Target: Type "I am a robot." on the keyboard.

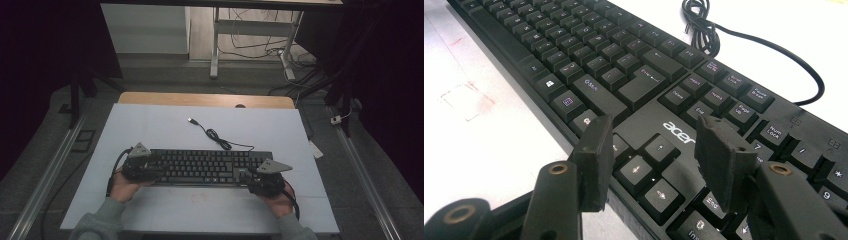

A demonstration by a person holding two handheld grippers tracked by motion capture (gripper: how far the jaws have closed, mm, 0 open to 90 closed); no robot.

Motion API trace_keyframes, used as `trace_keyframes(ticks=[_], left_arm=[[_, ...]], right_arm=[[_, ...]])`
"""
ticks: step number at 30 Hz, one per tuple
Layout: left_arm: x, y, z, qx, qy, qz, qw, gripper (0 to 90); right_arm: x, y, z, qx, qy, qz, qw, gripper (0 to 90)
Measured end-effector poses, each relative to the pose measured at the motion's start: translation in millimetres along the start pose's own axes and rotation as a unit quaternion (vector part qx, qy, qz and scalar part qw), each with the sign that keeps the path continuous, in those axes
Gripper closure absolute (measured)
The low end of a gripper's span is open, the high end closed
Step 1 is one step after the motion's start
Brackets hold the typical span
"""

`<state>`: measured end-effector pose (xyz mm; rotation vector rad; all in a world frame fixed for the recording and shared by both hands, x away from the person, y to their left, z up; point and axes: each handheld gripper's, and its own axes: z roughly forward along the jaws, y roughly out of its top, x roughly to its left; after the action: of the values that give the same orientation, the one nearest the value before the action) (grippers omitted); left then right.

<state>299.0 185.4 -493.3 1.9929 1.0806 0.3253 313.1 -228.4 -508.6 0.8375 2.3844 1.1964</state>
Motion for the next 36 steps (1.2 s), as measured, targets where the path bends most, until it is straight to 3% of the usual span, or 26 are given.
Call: trace_keyframes(ticks=[16, 27, 31, 36], left_arm=[[-16.9, 3.6, 4.4, 0.005, -0.03, 0.015, 0.9994, 39.3], [-32.1, 2.5, 16.2, 0.035, -0.05, 0.045, 0.9972, 39.4], [-35.5, 0.9, 21.0, 0.044, -0.052, 0.053, 0.9962, 43.3], [-38.8, -1.4, 26.4, 0.057, -0.05, 0.066, 0.9949, 54.5]], right_arm=[[0.0, -0.2, -0.1, -0.002, -0.003, 0.002, 1.0, 49.8], [0.0, -0.2, 0.1, -0.002, -0.003, 0.001, 1.0, 49.8], [0.1, -0.2, -0.1, -0.002, -0.004, 0.001, 1.0, 49.8], [-0.1, -0.3, 0.3, -0.002, -0.003, 0.001, 1.0, 49.8]])
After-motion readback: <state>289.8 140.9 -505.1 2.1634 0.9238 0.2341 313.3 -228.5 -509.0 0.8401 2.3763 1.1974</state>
